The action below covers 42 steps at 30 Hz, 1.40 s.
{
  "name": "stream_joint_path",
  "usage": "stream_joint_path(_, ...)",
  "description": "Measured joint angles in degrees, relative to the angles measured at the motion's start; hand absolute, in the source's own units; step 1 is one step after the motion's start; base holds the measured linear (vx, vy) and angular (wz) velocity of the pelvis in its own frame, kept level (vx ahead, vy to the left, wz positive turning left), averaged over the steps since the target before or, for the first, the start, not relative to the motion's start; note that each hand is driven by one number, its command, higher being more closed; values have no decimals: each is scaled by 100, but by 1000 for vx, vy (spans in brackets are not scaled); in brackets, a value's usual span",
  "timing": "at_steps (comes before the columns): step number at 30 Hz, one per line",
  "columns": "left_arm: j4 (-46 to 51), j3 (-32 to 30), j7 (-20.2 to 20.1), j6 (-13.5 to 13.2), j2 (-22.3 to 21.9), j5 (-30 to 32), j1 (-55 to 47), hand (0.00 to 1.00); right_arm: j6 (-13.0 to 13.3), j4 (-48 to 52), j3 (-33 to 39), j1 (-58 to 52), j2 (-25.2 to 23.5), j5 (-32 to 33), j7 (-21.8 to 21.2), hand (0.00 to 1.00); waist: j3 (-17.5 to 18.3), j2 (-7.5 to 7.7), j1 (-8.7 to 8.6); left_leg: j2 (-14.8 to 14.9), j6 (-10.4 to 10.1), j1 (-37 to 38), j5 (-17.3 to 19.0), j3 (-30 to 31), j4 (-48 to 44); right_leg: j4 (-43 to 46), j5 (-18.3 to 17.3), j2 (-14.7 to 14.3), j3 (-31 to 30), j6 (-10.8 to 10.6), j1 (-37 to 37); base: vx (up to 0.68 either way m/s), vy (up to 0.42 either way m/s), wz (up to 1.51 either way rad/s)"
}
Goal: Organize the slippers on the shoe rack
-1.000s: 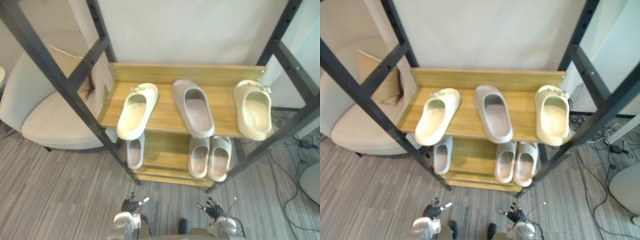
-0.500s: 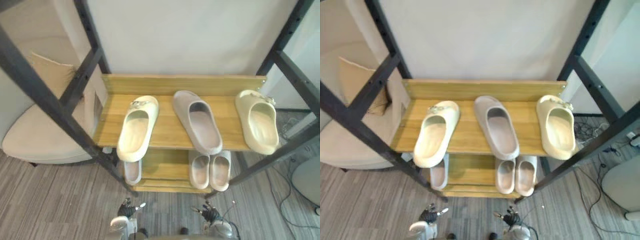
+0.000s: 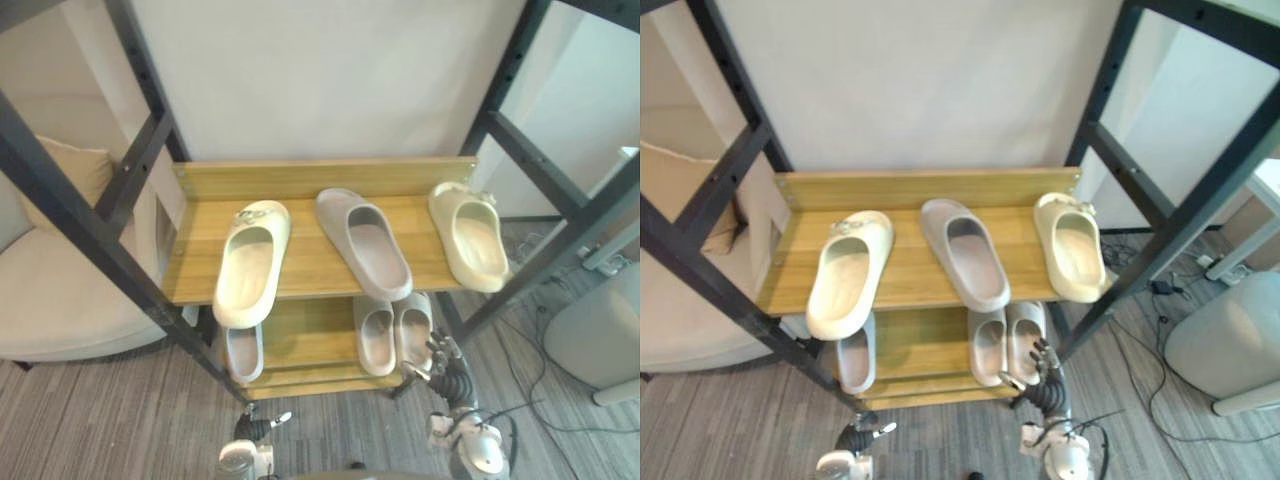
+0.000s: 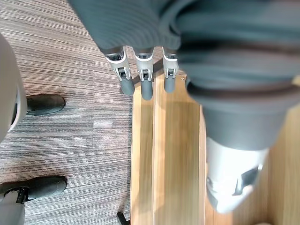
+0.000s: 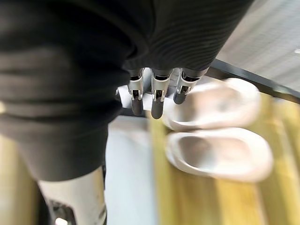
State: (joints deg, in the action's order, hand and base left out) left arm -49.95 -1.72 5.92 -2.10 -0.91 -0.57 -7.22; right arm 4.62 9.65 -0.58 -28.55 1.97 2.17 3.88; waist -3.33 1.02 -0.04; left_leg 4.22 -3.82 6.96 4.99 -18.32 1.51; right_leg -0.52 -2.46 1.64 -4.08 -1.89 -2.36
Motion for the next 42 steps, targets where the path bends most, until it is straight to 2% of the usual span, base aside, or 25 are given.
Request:
stream_joint_path(7, 155, 87, -33, 0, -223, 57, -79, 0, 179, 1380, 10, -422, 4, -222, -46, 0, 80, -151, -59, 42, 0, 3, 69, -152, -71, 18, 10, -61, -128, -14, 43, 11, -16, -11)
stream_joint_path(16, 142, 183, -156, -19, -222, 176, -86, 0, 411, 2363, 259, -410, 31, -459, -75, 0, 85, -148, -79, 30, 15, 5, 105, -146, -72, 20, 12, -61, -142, -45, 23, 0, 0, 0)
stream_joint_path(21, -48, 385, -245, -115, -186, 266, -57, 0, 448, 2375, 698, -184, 47, -479, -83, 0, 93, -134, -103, -7, 27, 6, 111, -110, -72, 32, 16, -26, -144, -69, 13, 0, 0, 0)
stream_joint_path(24, -157, 520, -288, -158, -90, 268, -50, 0, 455, 2375, 1087, 133, 116, -462, -66, 0, 94, -131, -223, -39, 30, 5, 111, -22, -72, 27, 8, 7, -126, -81, 18, -34, -2, 9)
stream_joint_path(26, -207, 566, -306, -180, -42, 268, -48, 0, 464, 2374, 1262, 362, 312, -454, -61, 0, 88, -123, -287, -64, 31, 0, 111, 1, -69, 28, 3, 25, -124, -88, 21, -12, -2, 4)
stream_joint_path(34, -319, 563, -397, -243, 91, 268, -25, 0, 628, 2132, 2056, 1451, 1194, -402, -49, 0, 119, -87, -334, -133, 76, -75, 111, 126, -72, 24, -5, 74, -50, -113, 41, 2, -7, 7)
stream_joint_path(42, -369, 550, -417, -252, 232, 268, -25, 0, 667, 1563, 2186, 1903, 1575, -92, -30, 0, 114, -25, -384, -201, 144, -96, 107, 205, -71, 36, -2, 151, 32, -138, 37, -8, -3, 4)
